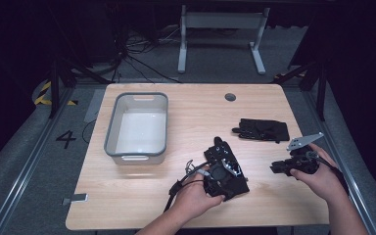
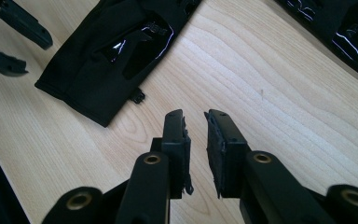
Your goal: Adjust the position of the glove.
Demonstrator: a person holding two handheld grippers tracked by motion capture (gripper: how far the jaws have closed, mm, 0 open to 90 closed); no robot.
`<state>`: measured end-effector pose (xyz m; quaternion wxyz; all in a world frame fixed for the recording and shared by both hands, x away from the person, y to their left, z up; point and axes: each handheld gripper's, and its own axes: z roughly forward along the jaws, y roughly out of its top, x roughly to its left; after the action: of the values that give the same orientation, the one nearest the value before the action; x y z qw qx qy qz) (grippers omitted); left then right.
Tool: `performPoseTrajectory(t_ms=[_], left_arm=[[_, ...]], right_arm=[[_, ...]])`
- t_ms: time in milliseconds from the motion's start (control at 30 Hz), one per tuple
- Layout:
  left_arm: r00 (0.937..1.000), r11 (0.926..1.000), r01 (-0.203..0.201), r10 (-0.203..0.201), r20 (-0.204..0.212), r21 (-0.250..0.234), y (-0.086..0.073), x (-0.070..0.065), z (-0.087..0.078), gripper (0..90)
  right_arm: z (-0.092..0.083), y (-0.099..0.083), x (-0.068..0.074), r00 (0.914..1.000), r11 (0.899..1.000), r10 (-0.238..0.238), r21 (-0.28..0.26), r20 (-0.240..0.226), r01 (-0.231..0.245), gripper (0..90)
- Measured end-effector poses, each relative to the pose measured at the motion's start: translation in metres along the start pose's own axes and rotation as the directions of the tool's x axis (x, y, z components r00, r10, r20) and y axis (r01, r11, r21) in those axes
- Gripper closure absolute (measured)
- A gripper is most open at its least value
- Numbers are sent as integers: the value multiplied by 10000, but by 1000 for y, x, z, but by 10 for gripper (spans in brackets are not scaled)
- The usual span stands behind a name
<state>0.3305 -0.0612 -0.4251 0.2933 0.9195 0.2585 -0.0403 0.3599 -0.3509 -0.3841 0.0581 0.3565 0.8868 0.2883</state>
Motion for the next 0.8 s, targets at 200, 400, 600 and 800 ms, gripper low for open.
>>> performPoseTrajectory(t_ms=[200, 400, 600, 800], left_arm=[[9985, 9993, -44, 64, -541, 367, -1, -1, 14, 575], [9971, 9990, -233, 260, -710, 377, -2, -5, 20, 550], [9943, 9983, -473, 502, -937, 329, -4, -6, 20, 584], [9654, 9880, -1345, 1479, -2147, 761, -3, -22, 24, 663]], right_arm=[[2, 1, 1, 10000, 10000, -62, -38, 59, 62, 756], [3, 2, 3, 10000, 10000, -79, -24, 3, 79, 740], [4, 3, 5, 9999, 9999, -135, -47, -41, 135, 737], [4, 6, 8, 9995, 9997, -230, -132, -220, 228, 739]])
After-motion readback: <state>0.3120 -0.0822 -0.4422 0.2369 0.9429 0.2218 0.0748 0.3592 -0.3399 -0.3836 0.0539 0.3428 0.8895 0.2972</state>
